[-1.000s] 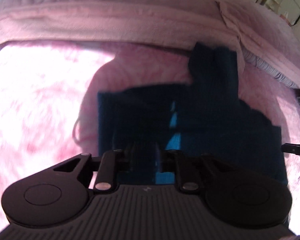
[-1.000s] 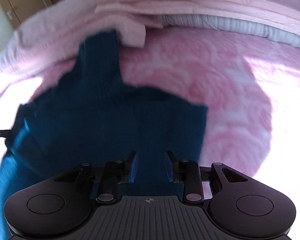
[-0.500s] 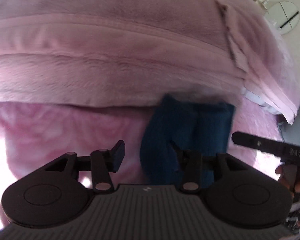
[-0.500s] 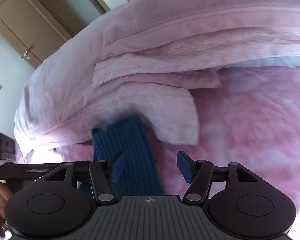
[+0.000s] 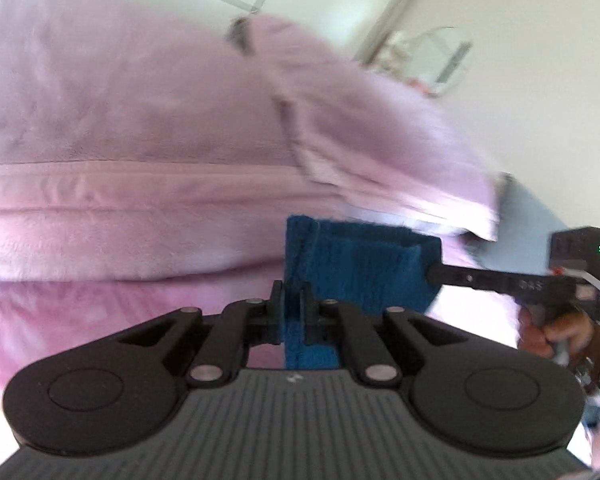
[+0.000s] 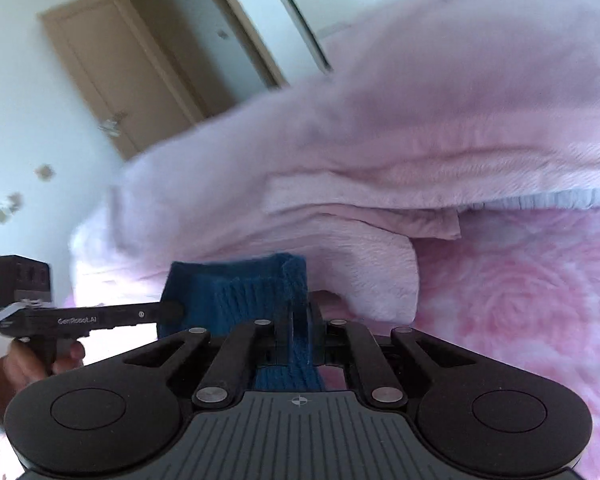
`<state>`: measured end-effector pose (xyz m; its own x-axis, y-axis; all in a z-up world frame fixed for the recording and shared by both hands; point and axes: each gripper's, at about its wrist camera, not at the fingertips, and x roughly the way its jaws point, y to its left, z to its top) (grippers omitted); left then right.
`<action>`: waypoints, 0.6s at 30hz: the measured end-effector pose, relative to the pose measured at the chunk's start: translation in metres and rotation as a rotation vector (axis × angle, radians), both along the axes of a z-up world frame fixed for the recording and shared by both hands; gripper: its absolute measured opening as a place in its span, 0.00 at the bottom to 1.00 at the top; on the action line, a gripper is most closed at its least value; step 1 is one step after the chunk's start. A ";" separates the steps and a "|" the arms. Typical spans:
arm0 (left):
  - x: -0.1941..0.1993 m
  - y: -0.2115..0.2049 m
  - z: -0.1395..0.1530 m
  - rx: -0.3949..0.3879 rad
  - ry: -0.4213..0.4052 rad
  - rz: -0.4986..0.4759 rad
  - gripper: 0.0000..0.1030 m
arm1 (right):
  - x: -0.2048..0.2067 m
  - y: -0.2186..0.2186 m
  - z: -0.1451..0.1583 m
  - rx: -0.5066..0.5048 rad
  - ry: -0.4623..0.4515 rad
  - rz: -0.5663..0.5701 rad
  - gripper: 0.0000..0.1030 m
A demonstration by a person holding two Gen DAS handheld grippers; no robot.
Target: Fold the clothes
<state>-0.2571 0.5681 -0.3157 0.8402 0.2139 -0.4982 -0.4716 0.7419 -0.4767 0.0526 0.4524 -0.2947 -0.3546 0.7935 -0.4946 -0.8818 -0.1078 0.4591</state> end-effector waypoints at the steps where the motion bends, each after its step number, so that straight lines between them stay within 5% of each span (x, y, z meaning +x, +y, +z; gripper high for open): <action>1: -0.013 -0.018 0.002 -0.005 -0.001 -0.026 0.04 | -0.003 -0.020 0.006 0.014 -0.016 0.030 0.04; 4: -0.042 -0.070 -0.013 -0.058 0.110 -0.064 0.07 | -0.030 -0.073 0.007 -0.024 -0.101 0.127 0.04; 8: -0.067 -0.119 -0.045 -0.107 0.357 -0.054 0.07 | -0.064 -0.116 -0.033 -0.338 -0.225 0.223 0.05; 11: -0.082 -0.128 -0.040 -0.141 0.336 0.033 0.11 | -0.074 -0.132 -0.046 -0.460 -0.326 0.189 0.05; 13: -0.083 -0.119 -0.033 -0.186 0.267 0.102 0.20 | -0.066 -0.133 -0.036 -0.433 -0.232 0.119 0.10; 15: -0.079 -0.106 -0.030 -0.281 0.173 0.171 0.30 | -0.055 -0.128 -0.029 -0.399 -0.075 0.012 0.30; 16: -0.074 -0.098 -0.034 -0.354 0.124 0.195 0.33 | -0.051 -0.124 -0.027 -0.385 0.014 -0.054 0.53; 17: -0.068 -0.091 -0.038 -0.420 0.085 0.217 0.33 | -0.047 -0.119 -0.028 -0.376 0.117 -0.113 0.63; 18: -0.062 -0.089 -0.043 -0.461 0.076 0.231 0.33 | -0.044 -0.114 -0.034 -0.377 0.224 -0.154 0.63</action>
<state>-0.3195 0.4791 -0.3589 0.7548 0.1332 -0.6422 -0.6442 0.3351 -0.6876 0.0088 0.3386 -0.3287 -0.3776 0.6252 -0.6831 -0.7488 0.2278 0.6224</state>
